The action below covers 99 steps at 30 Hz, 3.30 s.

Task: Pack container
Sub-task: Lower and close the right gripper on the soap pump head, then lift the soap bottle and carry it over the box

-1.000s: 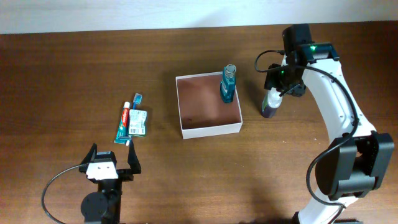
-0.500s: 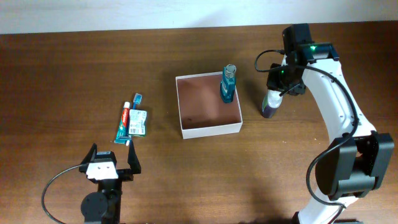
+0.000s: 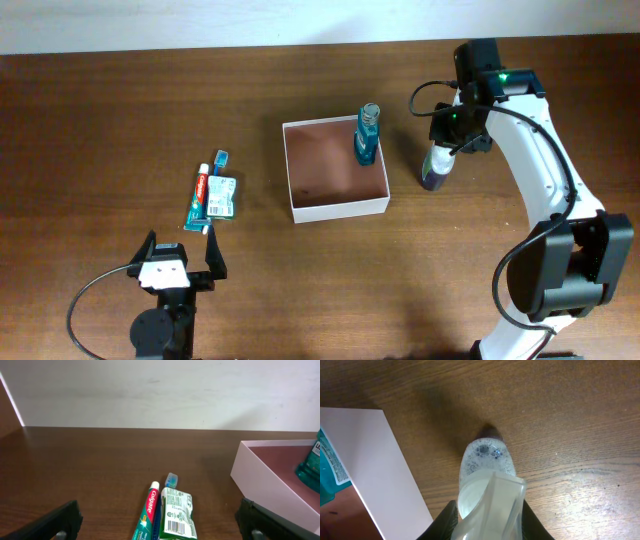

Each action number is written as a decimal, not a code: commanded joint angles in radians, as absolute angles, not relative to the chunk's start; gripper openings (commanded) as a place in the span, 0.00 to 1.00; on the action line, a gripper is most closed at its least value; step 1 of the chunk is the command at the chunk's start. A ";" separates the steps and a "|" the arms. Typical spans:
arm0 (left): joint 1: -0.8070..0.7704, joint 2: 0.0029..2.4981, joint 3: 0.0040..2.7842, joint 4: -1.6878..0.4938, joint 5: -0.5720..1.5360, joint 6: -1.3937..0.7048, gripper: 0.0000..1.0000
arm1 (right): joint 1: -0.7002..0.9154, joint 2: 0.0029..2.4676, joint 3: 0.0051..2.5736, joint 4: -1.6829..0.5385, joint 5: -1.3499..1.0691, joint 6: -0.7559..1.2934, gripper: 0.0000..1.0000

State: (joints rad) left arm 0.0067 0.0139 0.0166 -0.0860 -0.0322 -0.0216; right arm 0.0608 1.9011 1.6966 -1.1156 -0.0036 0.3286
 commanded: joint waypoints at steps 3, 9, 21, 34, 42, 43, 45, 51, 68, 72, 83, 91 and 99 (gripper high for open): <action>0.002 0.006 0.009 -0.083 -0.018 -0.006 0.99 | 0.065 1.900 1.701 -1.119 0.012 0.292 0.18; 0.002 0.006 0.009 -0.083 -0.018 -0.006 0.99 | 0.065 1.882 1.701 -1.119 0.012 0.284 0.18; 0.002 0.006 0.009 -0.083 -0.018 -0.006 0.99 | 0.065 1.783 1.701 -1.143 0.010 0.274 0.19; 0.002 0.006 0.009 -0.083 -0.018 -0.006 0.99 | 0.067 1.651 1.701 -1.243 -0.036 0.239 0.19; 0.002 0.006 0.009 -0.083 -0.018 -0.006 0.99 | 0.128 1.551 1.701 -1.261 -0.098 0.232 0.19; 0.002 0.006 0.009 -0.083 -0.018 -0.006 0.99 | 0.145 1.544 1.701 -1.261 -0.098 0.232 0.19; 0.002 0.006 0.009 -0.083 -0.018 -0.006 1.00 | 0.178 1.538 1.701 -1.261 -0.098 0.233 0.19; 0.002 0.006 0.009 -0.083 -0.018 -0.006 0.99 | 0.284 1.537 1.701 -1.249 -0.101 0.245 0.19; 0.002 0.006 0.009 -0.083 -0.018 -0.006 0.99 | 0.382 1.541 1.701 -1.134 -0.097 0.292 0.19; 0.002 0.006 0.009 -0.083 -0.018 -0.006 0.99 | 0.386 1.544 1.701 -1.103 -0.089 0.292 0.19; 0.002 0.006 0.009 -0.083 -0.018 -0.006 0.99 | 0.530 1.575 1.701 -1.028 0.188 0.294 0.20; 0.002 0.006 0.009 -0.083 -0.018 -0.006 0.99 | 0.556 1.692 1.700 -0.929 0.267 0.296 0.20; 0.002 0.006 0.009 -0.083 -0.018 -0.006 0.99 | 0.556 1.774 1.700 -0.868 0.274 0.293 0.20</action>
State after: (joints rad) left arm 0.0067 0.0139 0.0166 -0.0860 -0.0322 -0.0216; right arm 0.5518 1.7653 1.6962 -0.8799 0.2359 0.2878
